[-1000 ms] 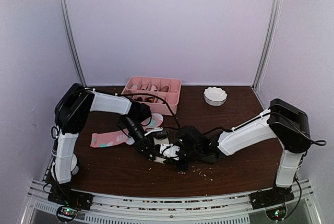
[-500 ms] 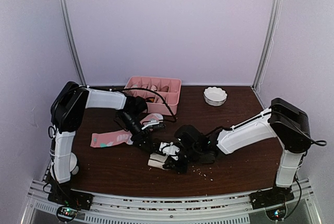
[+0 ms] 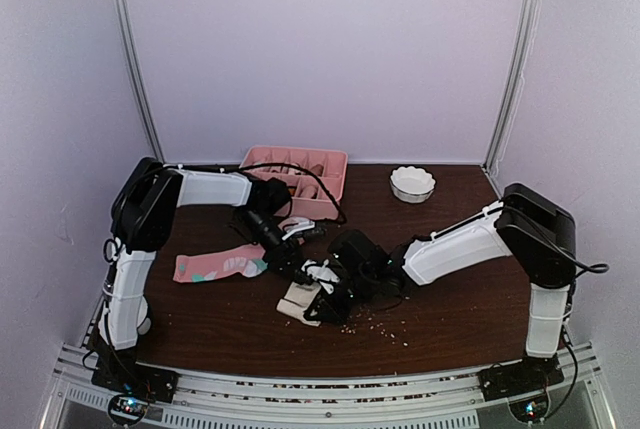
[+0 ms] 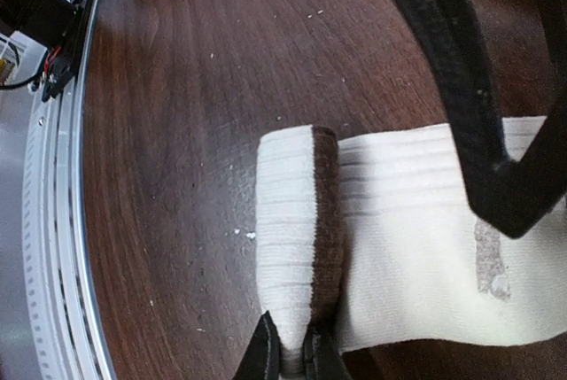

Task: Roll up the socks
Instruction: Roll the sock at the center of the board.

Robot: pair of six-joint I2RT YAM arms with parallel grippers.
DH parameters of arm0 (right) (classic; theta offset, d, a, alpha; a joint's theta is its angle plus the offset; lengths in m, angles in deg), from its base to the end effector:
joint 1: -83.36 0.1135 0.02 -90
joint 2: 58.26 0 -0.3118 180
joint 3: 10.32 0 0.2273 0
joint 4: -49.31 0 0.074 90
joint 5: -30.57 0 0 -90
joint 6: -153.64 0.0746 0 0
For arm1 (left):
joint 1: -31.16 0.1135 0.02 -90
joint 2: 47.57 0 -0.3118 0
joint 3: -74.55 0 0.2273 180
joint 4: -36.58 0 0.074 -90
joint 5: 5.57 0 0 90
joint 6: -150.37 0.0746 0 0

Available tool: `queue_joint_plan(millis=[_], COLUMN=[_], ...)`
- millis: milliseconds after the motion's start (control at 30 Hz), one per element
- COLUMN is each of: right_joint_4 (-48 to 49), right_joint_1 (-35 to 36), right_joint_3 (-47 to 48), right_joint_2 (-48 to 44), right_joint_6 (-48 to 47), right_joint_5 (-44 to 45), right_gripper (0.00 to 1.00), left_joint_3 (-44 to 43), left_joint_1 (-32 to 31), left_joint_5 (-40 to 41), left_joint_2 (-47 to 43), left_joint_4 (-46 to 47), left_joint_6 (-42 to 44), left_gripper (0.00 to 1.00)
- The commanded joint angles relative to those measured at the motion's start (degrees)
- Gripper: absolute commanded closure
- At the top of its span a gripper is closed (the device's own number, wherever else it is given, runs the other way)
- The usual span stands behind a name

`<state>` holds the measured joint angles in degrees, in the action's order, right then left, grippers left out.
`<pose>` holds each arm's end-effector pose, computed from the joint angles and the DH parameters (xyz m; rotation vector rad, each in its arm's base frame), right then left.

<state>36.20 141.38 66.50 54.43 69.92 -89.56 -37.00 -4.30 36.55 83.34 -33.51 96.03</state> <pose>0.1882 0.3722 0.1635 -1.3639 2.2153 1.1051 0.3261 -0.3002 0.1498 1.6694 2.3247 -1.2706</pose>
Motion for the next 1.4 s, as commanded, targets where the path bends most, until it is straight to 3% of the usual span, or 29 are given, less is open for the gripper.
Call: queue_joint_plan(millis=[0, 200, 400, 433, 467, 500, 767, 867, 967, 1067, 1167, 1367], right_joint_4=[-10.08, -13.19, -15.03, -14.58, -13.97, -13.29, -10.12, -9.67, -9.68, -9.77, -9.22, -9.19], right_joint_1=[-2.12, -4.72, -7.05, -7.16, -7.21, -7.36, -7.91, -7.95, -8.27, -8.77, -9.37, -10.14], right_joint_3=[0.45, 1.42, 0.01, -0.52, -1.16, -1.62, -2.82, -2.72, -2.53, -2.59, -3.25, -3.91], right_joint_2=[6.25, 9.73, 12.73, 12.63, 12.5, 12.43, 12.61, 12.52, 12.8, 13.42, 13.59, 13.56], right_joint_6=[6.46, 12.56, 17.15, 17.96, 18.75, 19.73, 24.69, 25.34, 25.51, 25.83, 26.12, 26.17], right_joint_5=[0.44, 1.2, 0.0, -0.46, -0.92, -1.44, -4.61, -5.62, -6.34, -7.05, -8.07, -8.56], right_gripper=[1.0, 1.0, 1.0, 1.0, 1.0, 1.0, 1.0, 1.0, 1.0, 1.0, 1.0, 1.0], left_joint_3=[-0.04, -2.13, 0.79, 2.16, 4.46, 6.02, 13.93, 16.93, 14.85, 25.06, 31.28, 30.72], left_joint_1=[0.32, 0.64, 2.17, 2.21, 2.19, 2.23, 2.63, 5.0, 6.75, 2.44, -3.47, -10.41], left_joint_5=[-1.36, -0.78, 2.37, 3.91, 5.51, 7.9, 28.65, 35.88, 28.36, 27.92, 26.42, 24.49], left_joint_2=[0.03, -0.18, -6.63, -8.29, -10.08, -12.63, -29.46, -30.7, -26.98, -32.8, -35.45, -29.79], left_joint_4=[-1.2, -2.32, -1.56, -0.53, 1.0, 2.96, 11.97, 15.93, 7.95, 14.63, 17.69, 19.86], left_joint_6=[1.91, 1.34, 1.6, 1.42, 1.06, 0.7, -6.99, -12.04, -5.33, -0.02, 4.66, 2.6], left_gripper=[0.34, 0.35, 0.34, 0.3, 0.06, 0.02, 0.02, 0.02, 0.02, 0.02, 0.08, 0.43])
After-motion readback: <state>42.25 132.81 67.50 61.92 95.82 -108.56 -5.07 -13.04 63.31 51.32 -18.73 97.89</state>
